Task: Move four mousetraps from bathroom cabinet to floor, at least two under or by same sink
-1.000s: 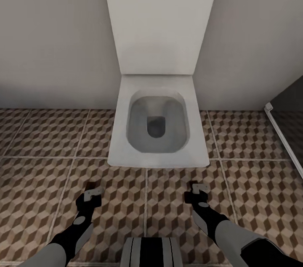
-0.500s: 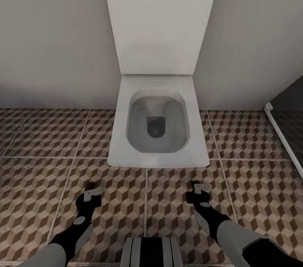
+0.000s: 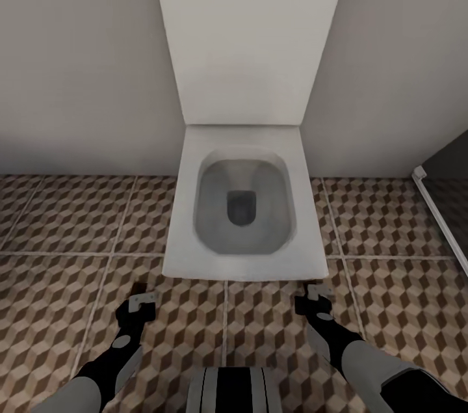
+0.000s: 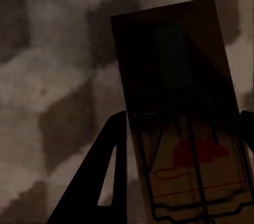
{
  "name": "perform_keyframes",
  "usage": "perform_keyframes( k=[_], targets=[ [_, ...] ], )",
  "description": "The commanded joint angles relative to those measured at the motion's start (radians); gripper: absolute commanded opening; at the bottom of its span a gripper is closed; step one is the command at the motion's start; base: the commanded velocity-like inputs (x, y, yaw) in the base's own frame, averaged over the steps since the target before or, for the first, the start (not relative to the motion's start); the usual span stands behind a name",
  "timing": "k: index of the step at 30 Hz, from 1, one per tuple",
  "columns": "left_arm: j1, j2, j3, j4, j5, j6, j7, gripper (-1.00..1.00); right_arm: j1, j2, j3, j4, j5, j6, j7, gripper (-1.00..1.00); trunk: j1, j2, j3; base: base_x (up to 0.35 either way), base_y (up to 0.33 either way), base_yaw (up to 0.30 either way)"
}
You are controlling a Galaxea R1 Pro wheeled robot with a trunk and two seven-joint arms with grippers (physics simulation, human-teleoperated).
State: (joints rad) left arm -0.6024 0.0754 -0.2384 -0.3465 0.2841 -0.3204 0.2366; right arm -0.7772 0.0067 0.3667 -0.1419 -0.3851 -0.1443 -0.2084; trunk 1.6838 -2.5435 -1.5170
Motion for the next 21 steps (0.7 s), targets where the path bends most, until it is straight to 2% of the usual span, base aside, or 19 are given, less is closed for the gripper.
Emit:
perform_keyframes(
  k=[1, 12, 21],
  targets=[
    [0.000, 0.001, -0.009, 0.000, 0.006, -0.003, 0.007, -1.00, -0.001, 0.000, 0.008, 0.001, -0.012, -0.005, -0.002, -1.00, 0.000, 0.000, -0.001, 0.307, 0.000, 0.000],
    [0.000, 0.001, -0.009, -0.001, 0.006, -0.005, 0.006, -1.00, -0.001, -0.001, 0.009, 0.001, -0.014, -0.006, -0.002, -1.00, 0.000, 0.000, -0.001, 0.311, 0.000, 0.000],
    [0.000, 0.000, -0.008, -0.002, 0.006, -0.007, 0.007, -1.00, -0.001, -0.002, 0.009, 0.001, -0.014, -0.006, -0.002, -1.00, 0.000, 0.000, -0.001, 0.062, 0.000, 0.000]
  ],
)
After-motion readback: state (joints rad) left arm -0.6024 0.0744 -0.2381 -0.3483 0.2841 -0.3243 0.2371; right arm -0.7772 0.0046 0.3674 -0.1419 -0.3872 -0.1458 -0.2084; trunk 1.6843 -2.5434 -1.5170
